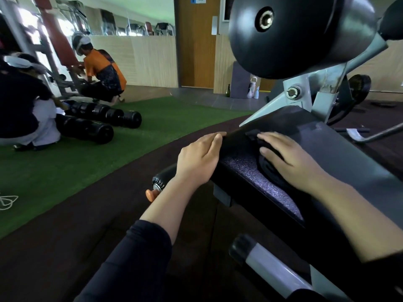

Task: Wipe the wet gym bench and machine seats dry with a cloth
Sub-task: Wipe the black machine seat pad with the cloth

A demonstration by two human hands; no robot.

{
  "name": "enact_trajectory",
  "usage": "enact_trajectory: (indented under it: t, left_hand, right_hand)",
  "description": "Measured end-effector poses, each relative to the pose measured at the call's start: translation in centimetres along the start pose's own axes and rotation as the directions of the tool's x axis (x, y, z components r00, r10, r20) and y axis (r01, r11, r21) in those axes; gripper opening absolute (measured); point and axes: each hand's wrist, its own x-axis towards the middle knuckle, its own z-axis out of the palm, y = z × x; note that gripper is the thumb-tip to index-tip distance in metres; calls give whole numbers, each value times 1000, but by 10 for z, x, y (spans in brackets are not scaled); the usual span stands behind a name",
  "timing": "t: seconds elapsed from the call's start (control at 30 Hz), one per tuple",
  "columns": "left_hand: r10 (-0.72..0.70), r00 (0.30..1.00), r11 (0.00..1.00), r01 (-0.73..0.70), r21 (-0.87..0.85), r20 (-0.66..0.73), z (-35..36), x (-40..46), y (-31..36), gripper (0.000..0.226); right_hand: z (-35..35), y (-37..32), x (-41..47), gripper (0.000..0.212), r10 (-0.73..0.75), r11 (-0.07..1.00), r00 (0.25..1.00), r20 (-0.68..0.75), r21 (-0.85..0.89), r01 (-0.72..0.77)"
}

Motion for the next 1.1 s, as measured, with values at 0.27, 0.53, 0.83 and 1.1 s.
enact_trajectory:
  t: [0.27, 0.53, 0.83, 1.1]
  left_hand:
    - [-222, 974, 865, 213, -454, 34, 1, 2, -2, 57]
    - [78, 996, 975, -68, 211, -39, 4, 5, 40, 55]
    - [182, 983, 959, -178, 220, 2, 13, -2, 42, 46]
    - [176, 982, 863, -184, 470, 62, 27, 12, 47, 51]
  right_hand:
    - [21, -47, 54, 38, -82, 957, 989, 126, 287, 43]
    - [-6, -9, 29, 34, 60, 984, 998, -36, 169, -53]
    - [-2, -4, 22, 41, 70, 987, 997, 13, 145, -71]
    - [-3, 11, 19, 33, 188, 980, 981, -35, 69, -186]
